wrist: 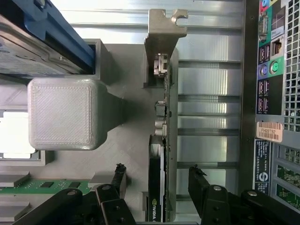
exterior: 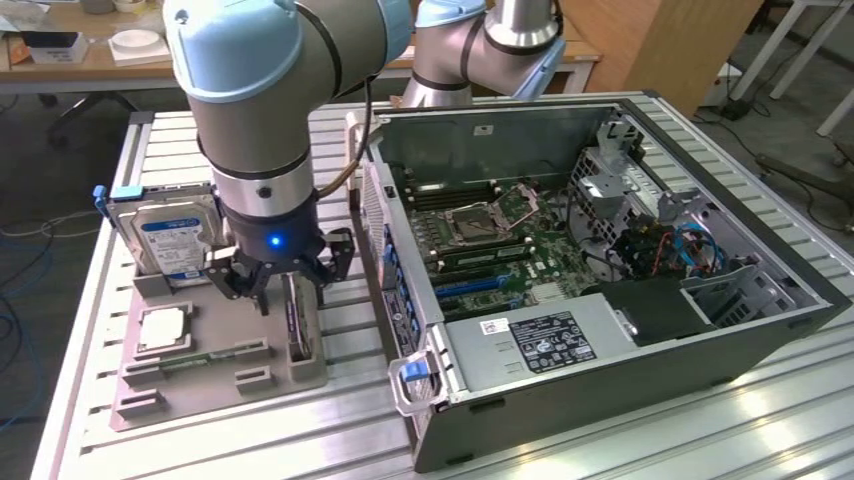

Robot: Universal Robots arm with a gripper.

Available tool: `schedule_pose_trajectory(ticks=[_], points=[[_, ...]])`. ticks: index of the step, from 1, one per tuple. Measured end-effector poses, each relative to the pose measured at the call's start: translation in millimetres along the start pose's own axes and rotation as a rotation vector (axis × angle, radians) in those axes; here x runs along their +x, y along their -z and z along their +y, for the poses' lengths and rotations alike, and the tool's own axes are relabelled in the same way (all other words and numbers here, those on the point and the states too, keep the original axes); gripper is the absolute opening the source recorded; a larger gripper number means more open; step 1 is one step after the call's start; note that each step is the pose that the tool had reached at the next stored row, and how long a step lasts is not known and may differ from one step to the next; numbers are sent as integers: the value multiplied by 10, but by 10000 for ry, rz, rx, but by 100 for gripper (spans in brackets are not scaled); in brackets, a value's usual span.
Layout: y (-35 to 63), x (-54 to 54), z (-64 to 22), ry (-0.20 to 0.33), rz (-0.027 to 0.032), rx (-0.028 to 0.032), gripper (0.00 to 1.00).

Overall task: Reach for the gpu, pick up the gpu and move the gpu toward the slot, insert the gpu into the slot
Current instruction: 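Pick up the gpu and move the gpu toward the slot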

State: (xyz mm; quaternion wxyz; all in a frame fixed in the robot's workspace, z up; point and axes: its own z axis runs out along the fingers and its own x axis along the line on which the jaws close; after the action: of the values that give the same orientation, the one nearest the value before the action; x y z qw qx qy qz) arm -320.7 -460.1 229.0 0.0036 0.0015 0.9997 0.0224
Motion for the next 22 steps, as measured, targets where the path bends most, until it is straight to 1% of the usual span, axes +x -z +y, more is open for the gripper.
schedule_pose_trajectory(ticks=[10,12,13,17,18,19,20,22], points=[[-1,-1,0,1,-2,-2,65],[-1,-1,0,1,-1,-2,63],[-1,-1,0,1,-2,-2,56],[-1,-1,0,1,-2,-1,55],[-1,-1,0,0,-1,-2,48],[-1,-1,0,0,-1,-2,48],[-1,-1,0,1,-2,-2,42],[-1,-1,0,0,-2,-1,40]])
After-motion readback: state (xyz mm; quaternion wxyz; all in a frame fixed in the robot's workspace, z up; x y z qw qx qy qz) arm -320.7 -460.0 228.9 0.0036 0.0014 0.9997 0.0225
